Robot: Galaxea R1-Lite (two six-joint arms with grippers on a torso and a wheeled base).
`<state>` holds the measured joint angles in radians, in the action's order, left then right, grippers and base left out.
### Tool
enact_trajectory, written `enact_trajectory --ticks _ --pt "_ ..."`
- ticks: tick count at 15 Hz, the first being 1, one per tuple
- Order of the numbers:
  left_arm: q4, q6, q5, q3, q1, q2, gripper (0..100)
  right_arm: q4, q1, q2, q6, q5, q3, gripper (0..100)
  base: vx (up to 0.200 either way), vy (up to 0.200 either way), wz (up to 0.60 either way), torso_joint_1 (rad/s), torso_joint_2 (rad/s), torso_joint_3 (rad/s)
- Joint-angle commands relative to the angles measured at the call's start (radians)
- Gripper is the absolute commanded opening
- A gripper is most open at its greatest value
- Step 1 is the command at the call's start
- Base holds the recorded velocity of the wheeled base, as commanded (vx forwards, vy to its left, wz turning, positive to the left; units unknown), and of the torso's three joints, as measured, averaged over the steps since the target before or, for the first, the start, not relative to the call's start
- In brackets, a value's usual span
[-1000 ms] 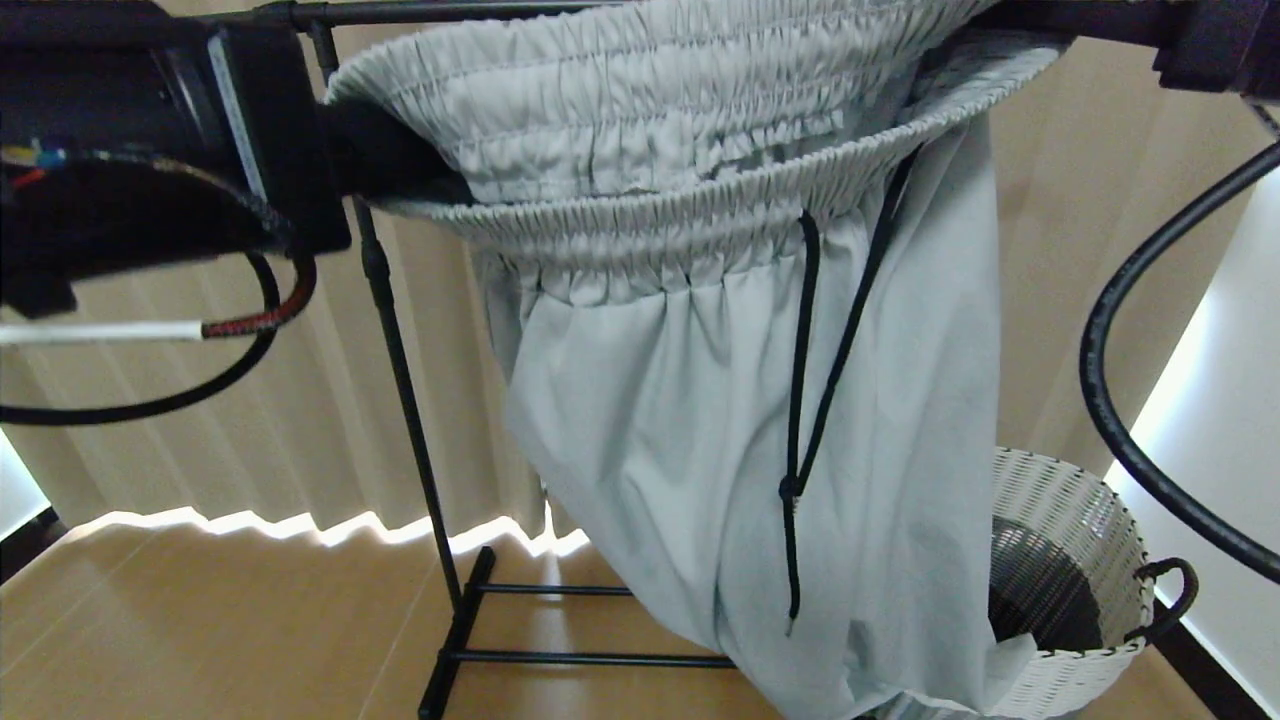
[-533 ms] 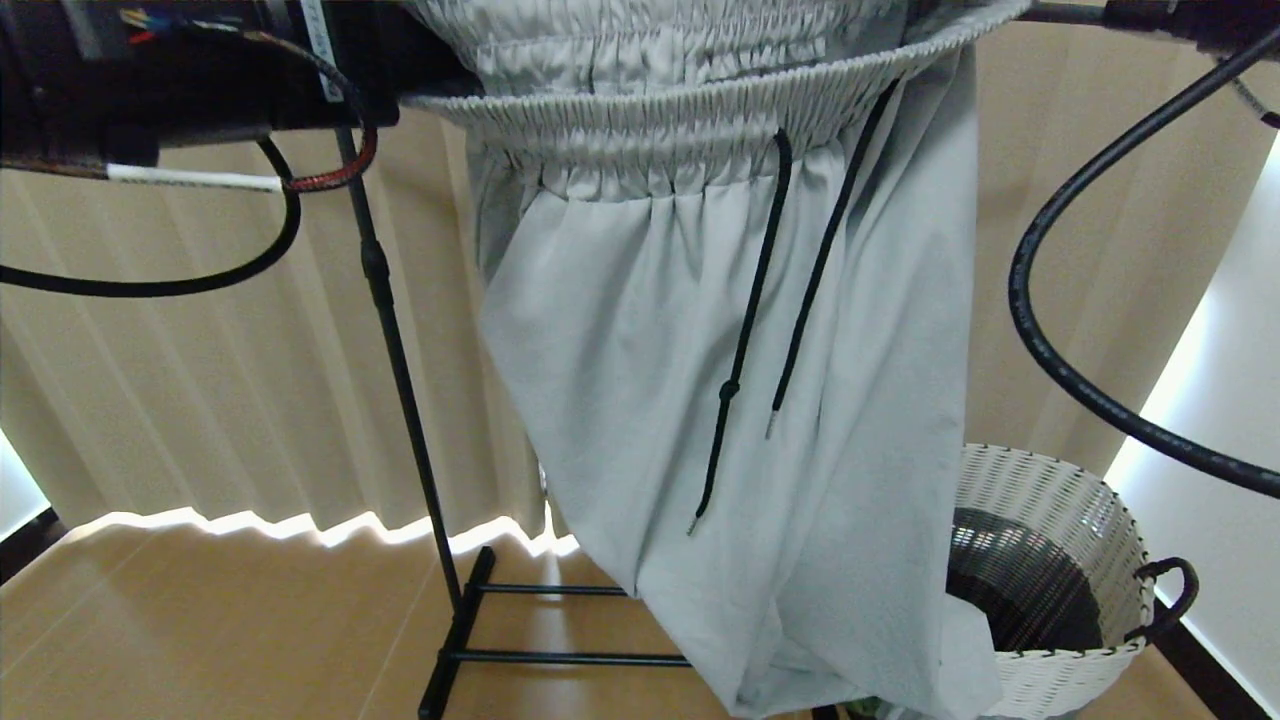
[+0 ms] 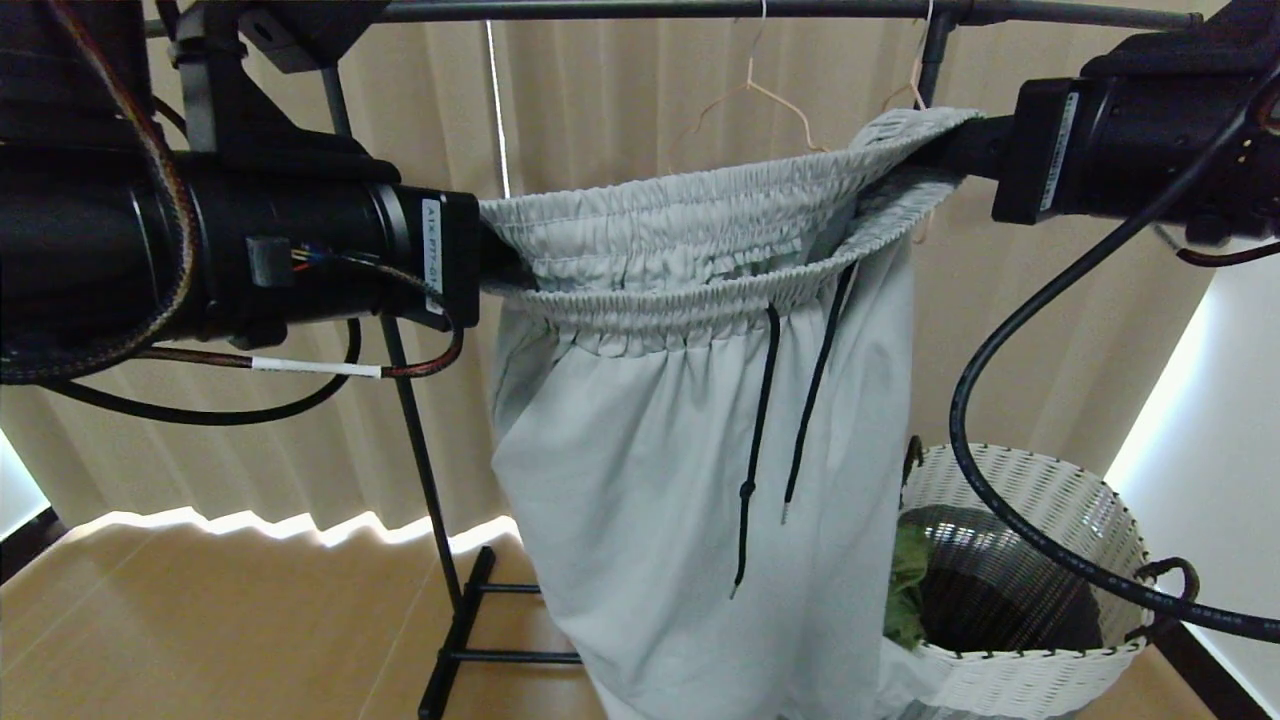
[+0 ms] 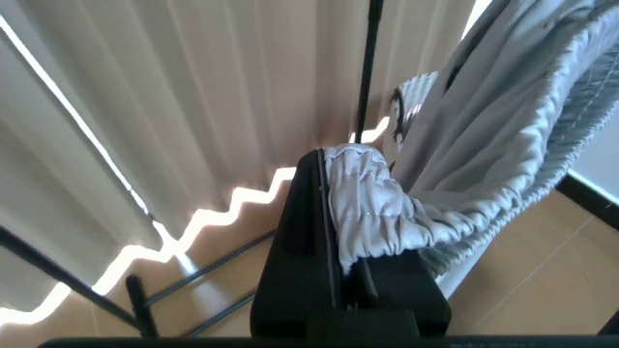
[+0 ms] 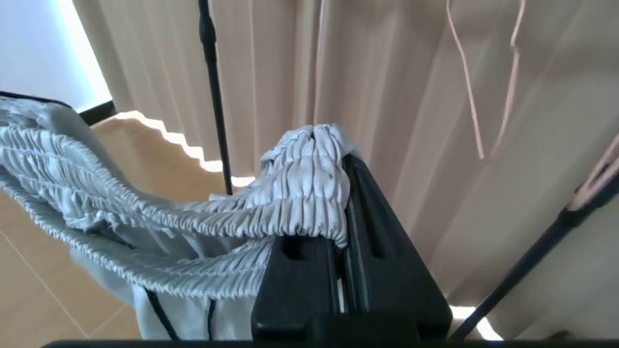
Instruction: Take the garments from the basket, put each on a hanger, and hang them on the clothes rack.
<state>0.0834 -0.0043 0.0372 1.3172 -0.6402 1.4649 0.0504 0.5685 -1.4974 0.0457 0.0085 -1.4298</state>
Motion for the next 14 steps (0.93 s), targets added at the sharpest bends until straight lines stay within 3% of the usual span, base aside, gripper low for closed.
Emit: enact_trajectory --ticks 1,5,10,14 --pt "-0.004 0.003 0.001 -0.001 -0.003 0.003 0 -0.020 0.001 0.013 0.000 0.001 0.034 0 0.000 0.000 0.00 0.000 0.00 0.000" --pt "-0.010 0.079 0.003 0.010 -0.003 0.003 0 -0.043 0.001 0.020 0.000 -0.012 0.066 0 0.000 0.000 0.00 0.000 0.00 0.000" --pt "-0.025 0.082 0.003 0.008 -0.039 0.008 0 -0.043 0.001 0.062 0.000 -0.019 0.098 0 0.000 0.000 0.00 0.000 0.00 0.000" --pt "-0.047 0.095 0.003 0.037 -0.067 0.015 0 -0.043 -0.048 0.115 -0.001 -0.019 0.129 0 0.000 0.000 0.00 0.000 0.00 0.000"
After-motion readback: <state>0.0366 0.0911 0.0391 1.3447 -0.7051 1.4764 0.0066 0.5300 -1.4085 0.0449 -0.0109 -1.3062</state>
